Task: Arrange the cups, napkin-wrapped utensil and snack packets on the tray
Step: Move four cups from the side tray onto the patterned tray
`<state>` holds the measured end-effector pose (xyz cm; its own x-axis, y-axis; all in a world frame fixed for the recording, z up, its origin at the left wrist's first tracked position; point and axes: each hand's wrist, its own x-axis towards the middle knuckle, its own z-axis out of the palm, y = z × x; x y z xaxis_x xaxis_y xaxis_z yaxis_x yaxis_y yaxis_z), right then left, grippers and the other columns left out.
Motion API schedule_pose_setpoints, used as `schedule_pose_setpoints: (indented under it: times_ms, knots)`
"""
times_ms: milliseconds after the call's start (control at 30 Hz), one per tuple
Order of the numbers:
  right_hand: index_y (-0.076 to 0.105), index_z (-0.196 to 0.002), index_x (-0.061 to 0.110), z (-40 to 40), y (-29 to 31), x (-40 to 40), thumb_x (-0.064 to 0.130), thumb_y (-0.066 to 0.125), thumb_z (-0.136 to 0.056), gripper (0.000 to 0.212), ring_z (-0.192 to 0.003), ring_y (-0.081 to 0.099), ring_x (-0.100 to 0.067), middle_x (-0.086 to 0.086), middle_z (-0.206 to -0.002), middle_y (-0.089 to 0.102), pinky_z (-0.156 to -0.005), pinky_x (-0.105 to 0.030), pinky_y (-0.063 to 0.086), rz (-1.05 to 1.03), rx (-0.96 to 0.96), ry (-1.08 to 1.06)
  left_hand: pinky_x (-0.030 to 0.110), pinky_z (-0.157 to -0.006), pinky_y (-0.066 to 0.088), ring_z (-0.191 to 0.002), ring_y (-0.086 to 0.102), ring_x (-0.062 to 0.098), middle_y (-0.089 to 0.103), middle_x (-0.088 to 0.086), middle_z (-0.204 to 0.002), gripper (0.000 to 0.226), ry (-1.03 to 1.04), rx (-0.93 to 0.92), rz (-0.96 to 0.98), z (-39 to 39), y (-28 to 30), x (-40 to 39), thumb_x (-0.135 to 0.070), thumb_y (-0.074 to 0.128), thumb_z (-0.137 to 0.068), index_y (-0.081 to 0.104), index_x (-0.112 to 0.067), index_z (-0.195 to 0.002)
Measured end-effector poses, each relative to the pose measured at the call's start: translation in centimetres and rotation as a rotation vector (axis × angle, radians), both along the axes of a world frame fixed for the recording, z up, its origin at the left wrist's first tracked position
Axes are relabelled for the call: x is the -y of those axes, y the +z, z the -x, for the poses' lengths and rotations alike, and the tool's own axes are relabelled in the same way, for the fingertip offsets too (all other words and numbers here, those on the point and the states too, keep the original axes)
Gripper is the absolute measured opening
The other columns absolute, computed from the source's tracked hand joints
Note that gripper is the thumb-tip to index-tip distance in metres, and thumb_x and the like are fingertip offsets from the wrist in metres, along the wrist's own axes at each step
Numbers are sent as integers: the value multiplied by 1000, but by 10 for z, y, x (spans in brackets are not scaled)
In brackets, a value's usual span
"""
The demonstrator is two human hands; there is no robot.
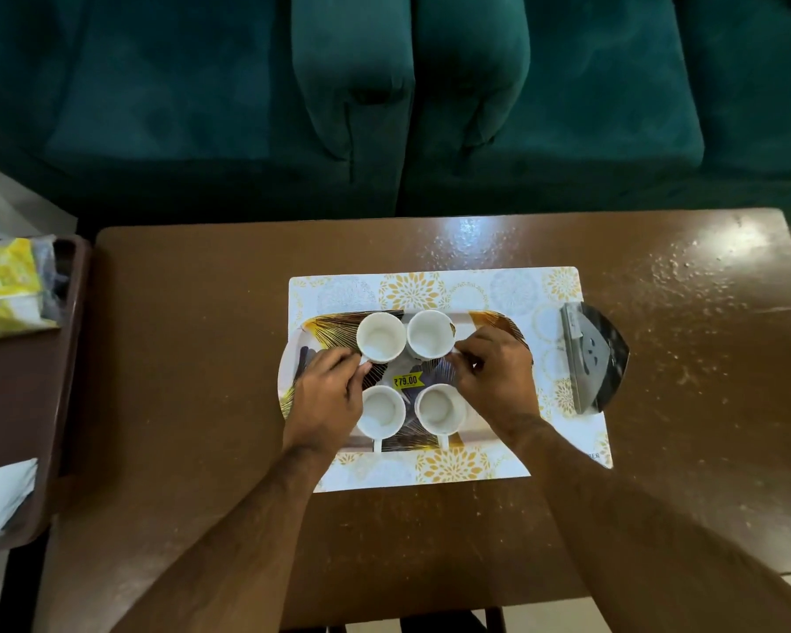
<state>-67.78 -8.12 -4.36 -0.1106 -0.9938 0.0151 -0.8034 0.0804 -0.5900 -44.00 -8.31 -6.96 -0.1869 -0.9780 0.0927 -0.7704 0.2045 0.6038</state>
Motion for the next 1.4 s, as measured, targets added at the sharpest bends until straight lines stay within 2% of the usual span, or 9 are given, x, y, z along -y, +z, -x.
schedule_pose_setpoints:
  times_ms: [100,167,267,367,433,567,800,1200,1400]
  knots:
    - [80,-84,5,4,0,-1,-2,82,-77,10,-71,63,-23,-7,-78,70,-61,-34,53,-6,-9,21,35,-74,51,-85,65,30,71,13,-95,10,11,9,-20,-2,5,3,6,70,-90,77,3,-97]
    - [80,-87,4,5,1,0,-5,80,-77,13,-76,64,-27,-9,-82,71,-65,-38,56,-13,-14,23,42,-73,54,-87,64,34,70,14,-95,13,13,15,-45,-4,9,6,10,67,-89,75,4,-98]
    - [80,-90,4,7,3,4,-8,78,-78,17,-85,65,-32,-11,-86,70,-70,-41,57,14,-21,37,50,-75,57,-96,65,39,70,17,-103,31,40,49,-99,-6,15,12,18,62,-84,74,5,-109]
    - [80,-100,3,7,3,9,-11,73,-83,23,-90,66,-31,-11,-94,69,-76,-42,58,28,6,15,50,-87,56,-110,64,37,70,17,-118,54,64,64,-125,-4,19,18,26,53,-78,71,2,-123]
    - [79,-103,4,5,2,13,-12,70,-85,26,-89,66,-29,-9,-96,68,-76,-43,59,24,17,-1,48,-96,55,-116,64,36,70,16,-123,60,96,40,-120,-1,20,22,28,49,-75,70,2,-125]
    - [79,-103,5,3,2,21,-15,65,-85,30,-84,66,-27,-8,-95,68,-72,-43,59,37,38,-6,48,-103,52,-122,63,35,70,17,-127,58,150,-1,-120,7,22,31,25,47,-78,70,2,-125]
    - [80,-97,4,4,3,32,-18,60,-80,34,-86,66,-27,-9,-97,69,-69,-44,57,22,55,18,38,-89,55,-106,69,30,76,12,-114,41,124,-57,-101,16,24,41,16,52,-85,75,-2,-114]
    - [78,-86,-3,-6,12,60,-27,60,-63,38,-87,72,-36,-18,-92,74,-74,-43,60,23,-20,337,46,-92,58,-110,69,28,75,10,-117,47,66,-94,-127,16,13,55,15,53,-80,75,-6,-116]
    - [80,-89,-2,-6,11,68,-24,60,-70,35,-88,72,-36,-16,-94,75,-76,-47,60,6,-25,357,45,-98,56,-114,67,26,75,10,-119,55,51,-123,-135,18,11,57,19,51,-77,75,-6,-119]
